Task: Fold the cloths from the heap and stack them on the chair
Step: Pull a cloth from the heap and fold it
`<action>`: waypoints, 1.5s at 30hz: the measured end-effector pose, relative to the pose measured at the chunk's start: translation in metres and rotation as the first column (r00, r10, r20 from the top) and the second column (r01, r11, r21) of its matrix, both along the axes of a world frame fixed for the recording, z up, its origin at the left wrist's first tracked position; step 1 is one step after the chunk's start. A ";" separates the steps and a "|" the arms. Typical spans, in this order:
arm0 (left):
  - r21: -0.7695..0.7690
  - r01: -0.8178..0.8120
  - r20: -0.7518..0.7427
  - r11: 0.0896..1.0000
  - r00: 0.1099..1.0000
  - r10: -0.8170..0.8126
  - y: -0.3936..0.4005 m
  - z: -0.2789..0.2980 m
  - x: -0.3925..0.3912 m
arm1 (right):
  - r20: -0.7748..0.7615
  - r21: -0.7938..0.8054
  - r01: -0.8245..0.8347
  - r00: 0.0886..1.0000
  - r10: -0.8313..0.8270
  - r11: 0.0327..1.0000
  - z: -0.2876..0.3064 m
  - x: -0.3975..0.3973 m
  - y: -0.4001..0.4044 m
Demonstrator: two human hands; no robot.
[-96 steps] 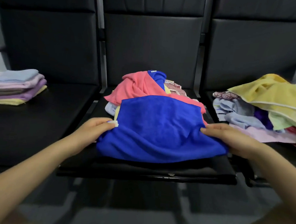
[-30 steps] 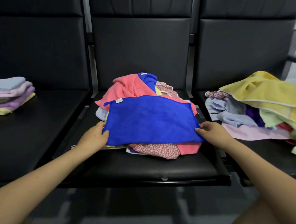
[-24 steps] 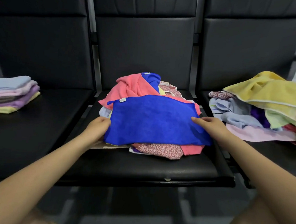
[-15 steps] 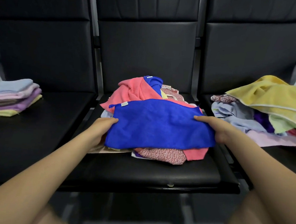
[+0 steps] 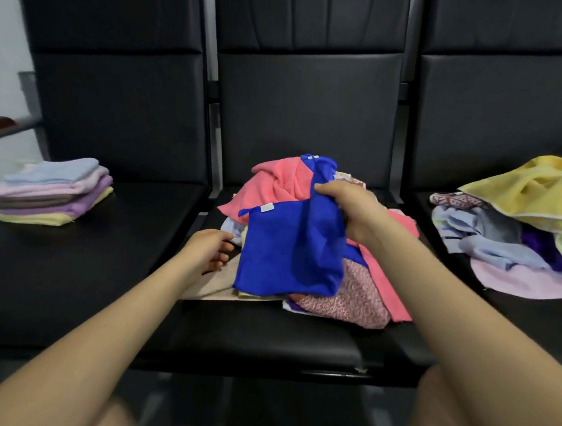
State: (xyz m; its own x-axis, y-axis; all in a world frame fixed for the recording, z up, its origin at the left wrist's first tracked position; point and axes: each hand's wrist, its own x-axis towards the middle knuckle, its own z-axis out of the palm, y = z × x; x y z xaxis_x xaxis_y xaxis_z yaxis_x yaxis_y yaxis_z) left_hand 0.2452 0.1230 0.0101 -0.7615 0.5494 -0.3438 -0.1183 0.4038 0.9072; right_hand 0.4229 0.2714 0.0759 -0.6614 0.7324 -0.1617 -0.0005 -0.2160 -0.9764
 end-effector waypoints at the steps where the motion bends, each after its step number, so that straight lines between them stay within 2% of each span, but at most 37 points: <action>1: 0.001 -0.012 -0.001 1.000 1.000 0.012 -0.003 0.000 -0.001 | 0.046 0.027 -0.050 0.998 0.048 0.998 -0.003 -0.013 -0.008; 4: 0.005 0.004 0.001 1.000 1.000 -0.004 -0.008 -0.001 0.000 | 0.124 -0.058 -0.233 0.963 0.238 0.971 -0.017 -0.036 -0.030; 6: 0.004 0.045 -0.005 0.999 0.999 -0.045 -0.009 0.001 0.004 | 0.163 -0.079 -0.275 0.945 0.284 0.958 -0.026 -0.040 -0.034; 10: -0.043 0.150 -0.077 0.988 0.985 -0.153 -0.002 -0.001 0.008 | 0.157 0.022 -0.179 0.972 0.173 0.984 -0.031 -0.028 -0.021; 12: -0.073 0.166 -0.190 0.983 0.966 -0.177 0.003 -0.006 0.007 | 0.163 0.115 -0.086 0.984 0.067 0.990 -0.034 -0.011 -0.010; 15: -0.129 0.168 -0.457 0.977 0.864 -0.209 0.011 -0.011 0.009 | 0.184 0.243 0.096 0.972 -0.143 0.965 -0.038 0.010 0.011; 17: -0.155 0.161 -0.614 0.975 0.758 -0.223 0.018 -0.012 0.013 | 0.147 0.203 0.192 0.964 -0.224 0.960 -0.041 0.017 0.023; 20: -0.143 0.120 -0.779 0.982 0.598 -0.187 0.028 -0.010 0.015 | 0.223 0.227 0.146 0.955 -0.198 0.963 -0.050 0.013 0.025; 22: -0.071 0.099 -0.835 0.992 0.539 -0.114 0.037 -0.005 0.017 | 0.306 0.291 0.082 0.936 -0.174 0.953 -0.056 0.008 0.022; 24: -0.076 0.098 -0.855 0.992 0.506 -0.116 0.048 -0.003 0.018 | 0.343 0.354 0.056 0.921 -0.186 0.934 -0.058 0.008 0.022; 28: -0.256 0.088 -0.719 0.963 0.649 -0.250 0.065 -0.005 0.021 | 0.402 0.388 -0.005 0.901 -0.164 0.922 -0.057 0.014 0.025; 30: -0.253 0.091 -0.671 0.963 0.701 -0.243 0.069 -0.007 0.017 | 0.398 0.399 -0.019 0.904 -0.154 0.917 -0.058 0.014 0.025; 33: -0.026 0.105 -0.447 0.994 0.888 -0.105 0.069 -0.005 0.010 | 0.298 0.453 0.037 0.935 -0.190 0.891 -0.059 0.009 0.025; 35: 0.175 0.065 -0.286 0.983 0.958 -0.013 0.065 0.001 0.008 | 0.236 0.516 0.077 0.944 -0.229 0.853 -0.061 0.004 0.026; 37: 0.293 -0.014 -0.134 0.956 0.989 0.056 0.061 0.007 0.005 | 0.216 0.555 0.084 0.946 -0.241 0.828 -0.064 -0.002 0.025; 38: 0.301 -0.043 -0.086 0.953 0.994 0.071 0.059 0.008 0.003 | 0.221 0.569 0.074 0.946 -0.239 0.819 -0.066 -0.005 0.023; 42: 0.081 -0.033 -0.118 0.996 0.992 0.043 0.044 -0.016 0.004 | 0.273 0.659 0.019 0.925 -0.263 0.751 -0.075 -0.013 0.018; 45: 0.049 0.000 0.022 0.999 1.000 -0.001 0.030 -0.018 0.006 | 0.256 0.660 0.024 0.932 -0.255 0.751 -0.073 -0.009 0.016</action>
